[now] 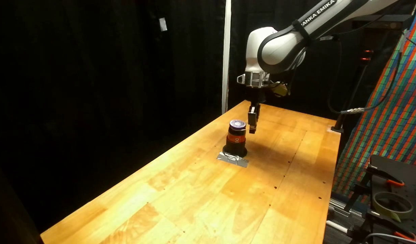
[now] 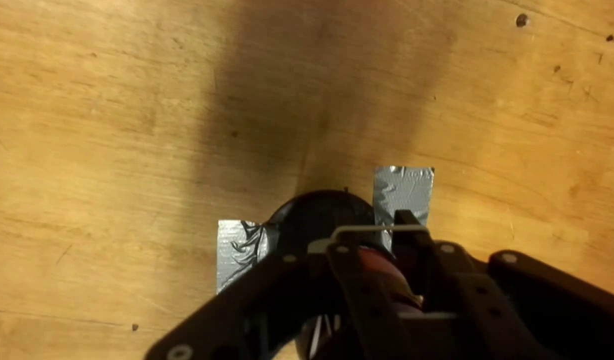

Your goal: Put the rubber band on the cup

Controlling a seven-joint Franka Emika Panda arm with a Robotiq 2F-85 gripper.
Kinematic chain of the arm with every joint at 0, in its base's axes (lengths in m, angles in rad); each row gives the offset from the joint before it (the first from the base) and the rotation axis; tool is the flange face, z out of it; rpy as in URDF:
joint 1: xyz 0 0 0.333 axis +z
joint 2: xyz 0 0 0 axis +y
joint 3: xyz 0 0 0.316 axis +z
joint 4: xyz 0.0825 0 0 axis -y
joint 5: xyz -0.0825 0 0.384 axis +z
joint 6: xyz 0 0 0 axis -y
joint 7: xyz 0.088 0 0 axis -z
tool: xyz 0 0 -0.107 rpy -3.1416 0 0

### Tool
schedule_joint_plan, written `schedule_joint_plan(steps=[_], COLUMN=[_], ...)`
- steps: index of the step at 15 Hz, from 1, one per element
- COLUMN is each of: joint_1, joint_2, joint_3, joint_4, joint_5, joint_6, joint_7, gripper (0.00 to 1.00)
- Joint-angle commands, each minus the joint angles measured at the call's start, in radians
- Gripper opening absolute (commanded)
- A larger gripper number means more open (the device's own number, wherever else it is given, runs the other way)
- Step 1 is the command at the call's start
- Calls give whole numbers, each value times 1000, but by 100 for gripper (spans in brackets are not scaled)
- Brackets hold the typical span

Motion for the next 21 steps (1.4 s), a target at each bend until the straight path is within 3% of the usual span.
schedule_joint_plan(steps=[1,6,8,11,14,17,18,21], joint_1=[-32,-59,-88,-169,-241,-265,-88,8], joint_2=[-153,-241,-243,-209,-213,-202,-241,-242], joint_3=[38,119,185,337,472,516,311,174], joint_4=[-249,-495,-555,-604,-694,-775,-812,-861], joint_5=[96,222,307,417,393,335,207,118], joint_6=[273,688,826,1058,1299,1485,1494,1559], joint_7=[-77,-176,-251,-308,-222,-167,-28,25], gripper=[12,15,15,13,14,14,13,13])
